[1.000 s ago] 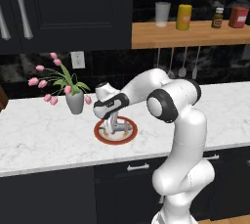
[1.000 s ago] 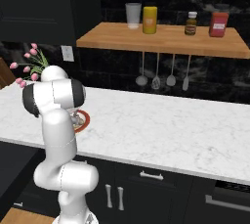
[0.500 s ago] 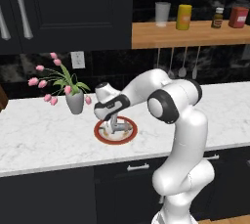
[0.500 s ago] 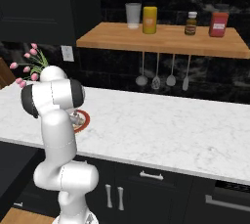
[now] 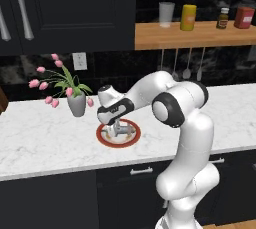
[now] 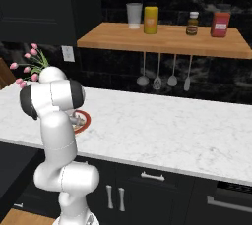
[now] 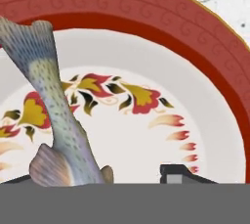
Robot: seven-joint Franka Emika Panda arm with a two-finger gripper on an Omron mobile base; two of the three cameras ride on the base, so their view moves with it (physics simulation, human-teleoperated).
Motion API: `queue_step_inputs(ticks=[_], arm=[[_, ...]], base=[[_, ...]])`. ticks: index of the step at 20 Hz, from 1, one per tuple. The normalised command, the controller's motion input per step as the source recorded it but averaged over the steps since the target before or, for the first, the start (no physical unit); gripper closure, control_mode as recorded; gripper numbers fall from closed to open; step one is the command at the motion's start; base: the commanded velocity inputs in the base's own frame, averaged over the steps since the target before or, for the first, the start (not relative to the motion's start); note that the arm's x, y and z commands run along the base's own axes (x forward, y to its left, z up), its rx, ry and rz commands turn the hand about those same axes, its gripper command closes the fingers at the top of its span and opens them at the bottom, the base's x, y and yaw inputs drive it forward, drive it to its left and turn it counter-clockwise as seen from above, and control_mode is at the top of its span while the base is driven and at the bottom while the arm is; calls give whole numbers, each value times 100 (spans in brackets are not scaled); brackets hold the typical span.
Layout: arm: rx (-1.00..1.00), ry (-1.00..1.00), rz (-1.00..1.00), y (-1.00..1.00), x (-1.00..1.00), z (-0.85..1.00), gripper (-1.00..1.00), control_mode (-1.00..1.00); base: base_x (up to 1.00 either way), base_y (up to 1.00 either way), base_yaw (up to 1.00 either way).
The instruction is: Pick up the knife from the drawer and place it on the cutting board. Then place the meat from the plate to the cutting board.
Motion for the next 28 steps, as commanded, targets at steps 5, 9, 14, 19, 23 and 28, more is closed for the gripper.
queue_step_inputs(ticks=[5, 9, 14, 19, 23, 28], arm=[[0, 0, 0, 0, 0, 0, 100, -100], [1, -2, 5, 0, -18, 51, 100, -100], [15, -3, 1, -29, -51, 100, 100, -100], [23, -10, 0, -52, -69, 97, 100, -100], [16, -17, 0, -64, -79, 74, 100, -100], [4, -4, 1, -64, -66, 65, 100, -100]], base=[[0, 0, 0], [0, 0, 0], [0, 0, 0], [0, 0, 0], [0, 0, 0], [0, 0, 0]])
